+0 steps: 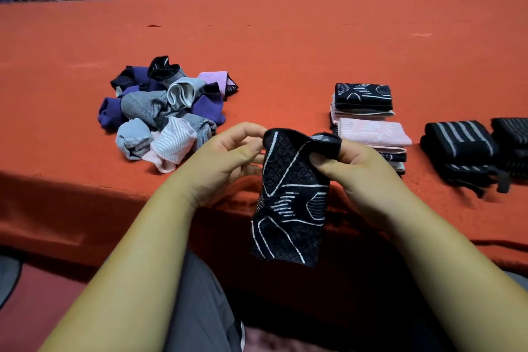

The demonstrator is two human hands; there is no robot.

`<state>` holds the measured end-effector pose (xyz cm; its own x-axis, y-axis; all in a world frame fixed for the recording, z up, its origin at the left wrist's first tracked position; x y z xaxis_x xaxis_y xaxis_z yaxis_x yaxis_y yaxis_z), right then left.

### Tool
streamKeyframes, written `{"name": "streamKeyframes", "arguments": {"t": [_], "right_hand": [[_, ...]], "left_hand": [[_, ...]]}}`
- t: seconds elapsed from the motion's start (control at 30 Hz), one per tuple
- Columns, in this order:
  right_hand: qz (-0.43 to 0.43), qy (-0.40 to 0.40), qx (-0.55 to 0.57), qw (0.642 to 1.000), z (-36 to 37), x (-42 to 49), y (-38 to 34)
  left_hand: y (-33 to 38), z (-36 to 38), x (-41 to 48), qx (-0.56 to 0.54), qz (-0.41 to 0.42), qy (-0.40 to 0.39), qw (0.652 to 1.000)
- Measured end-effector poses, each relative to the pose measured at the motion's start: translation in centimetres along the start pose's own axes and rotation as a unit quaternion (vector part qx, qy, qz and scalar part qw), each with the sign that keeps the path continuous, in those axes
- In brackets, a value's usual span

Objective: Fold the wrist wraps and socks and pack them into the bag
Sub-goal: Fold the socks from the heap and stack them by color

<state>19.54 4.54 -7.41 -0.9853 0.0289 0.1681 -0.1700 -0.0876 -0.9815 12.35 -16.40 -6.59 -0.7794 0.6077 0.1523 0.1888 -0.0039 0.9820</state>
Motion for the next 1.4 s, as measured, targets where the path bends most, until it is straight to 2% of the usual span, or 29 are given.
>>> {"name": "streamKeyframes", "arguments": {"t": [0.13, 0.27, 0.33, 0.43, 0.53, 0.8, 0.97, 1.13, 1.27, 1.4], "right_hand": [[0.003, -0.019, 0.034, 0.999, 0.1, -0.2, 0.1], [0.019, -0.017, 0.063, 0.998, 0.0, 0.1, 0.6], [0.030, -0.010, 0.070, 0.997, -0.1, 0.3, 0.8], [0.039, 0.014, 0.070, 0.997, -0.3, 0.5, 0.9], [0.045, 0.034, 0.082, 0.995, -0.3, 0.5, 1.2], [0.028, 0.046, 0.023, 0.998, -0.2, 0.4, 0.9], [0.005, 0.071, -0.018, 0.997, -0.6, 0.3, 0.3], [-0.001, 0.052, -0.046, 0.998, -0.7, 0.4, 0.1], [0.008, 0.011, -0.025, 1.000, -0.7, 0.3, 0.1], [0.008, -0.014, -0.019, 1.000, -0.7, 0.3, 0.2]], "left_hand": [[0.4, 1.6, -0.4, 0.019, 0.004, -0.016, 1.000], [0.4, 1.0, 0.0, -0.059, 0.017, 0.021, 0.998], [0.3, 0.3, 0.2, -0.086, 0.051, 0.039, 0.994], [0.3, 0.0, 0.2, -0.106, 0.078, 0.001, 0.991], [0.5, 0.6, 0.2, -0.056, 0.093, -0.027, 0.994], [0.3, -0.6, 0.8, 0.001, 0.090, 0.108, 0.990], [0.9, -1.4, 0.5, -0.033, 0.119, 0.069, 0.990], [0.9, -2.2, 0.3, 0.051, 0.137, 0.034, 0.989], [0.4, -2.6, 0.2, 0.088, 0.102, 0.018, 0.991], [0.3, -2.3, 0.4, 0.061, 0.051, 0.018, 0.997]]}}
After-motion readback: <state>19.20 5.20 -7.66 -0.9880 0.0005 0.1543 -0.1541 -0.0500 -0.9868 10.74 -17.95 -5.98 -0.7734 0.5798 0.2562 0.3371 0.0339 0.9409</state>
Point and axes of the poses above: each hand's wrist, its own x-axis towards the middle knuckle, its own z-axis out of the palm, y = z × x, the point moved 5 cm from there along x, towards the middle knuckle, and after that the axes turned 8 degrees about x, right-handed, at the moved point
